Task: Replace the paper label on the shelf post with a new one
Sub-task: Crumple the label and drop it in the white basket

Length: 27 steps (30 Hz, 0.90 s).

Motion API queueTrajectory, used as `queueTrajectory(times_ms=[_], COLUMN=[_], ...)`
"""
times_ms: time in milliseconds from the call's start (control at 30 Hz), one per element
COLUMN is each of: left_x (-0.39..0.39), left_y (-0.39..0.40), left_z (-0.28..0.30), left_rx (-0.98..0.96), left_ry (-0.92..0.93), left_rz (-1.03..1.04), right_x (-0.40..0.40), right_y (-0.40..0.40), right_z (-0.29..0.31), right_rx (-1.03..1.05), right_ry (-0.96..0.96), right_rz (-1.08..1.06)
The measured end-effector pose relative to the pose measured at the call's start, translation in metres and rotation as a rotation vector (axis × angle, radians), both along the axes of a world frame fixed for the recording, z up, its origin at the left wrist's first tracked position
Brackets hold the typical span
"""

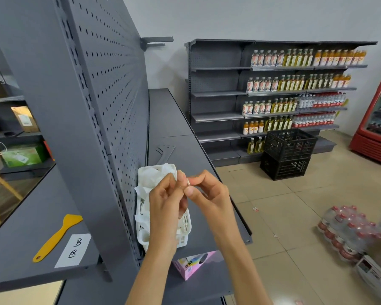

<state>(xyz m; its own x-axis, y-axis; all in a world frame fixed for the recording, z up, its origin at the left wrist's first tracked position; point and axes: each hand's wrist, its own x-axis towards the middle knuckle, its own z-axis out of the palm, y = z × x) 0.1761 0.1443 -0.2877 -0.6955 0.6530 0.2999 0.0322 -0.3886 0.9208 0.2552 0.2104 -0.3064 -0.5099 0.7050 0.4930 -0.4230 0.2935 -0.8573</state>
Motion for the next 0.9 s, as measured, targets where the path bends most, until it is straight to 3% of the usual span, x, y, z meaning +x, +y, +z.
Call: queueTrajectory(times_ms=[367, 567, 767, 900], left_x=[-0.036, -0.036, -0.042, -0.046], left_y=[-0.012, -0.026, -0.039, -0.042], left_z=[-0.014, -0.007, 0.002, 0.001], left_rx=[-0.379, -0.314, -0.213, -0.214], left_ry=[0.449, 0.575, 0.537, 0.532], left_rz=[0.150, 0.197, 0.140, 0.088], right_x=[-0.023, -0.028, -0.030, -0.032], right_y=[0.004, 0.014, 0.013, 0.006], right_z=[-0.013, -0.029, -0.037, -0.030], right_rx=[0.061, 0.122, 0.214, 0.199], right_ry=[-0.174, -0.410, -0.649, -0.611], right_rz=[-0.145, -0.207, -0.245, -0.254])
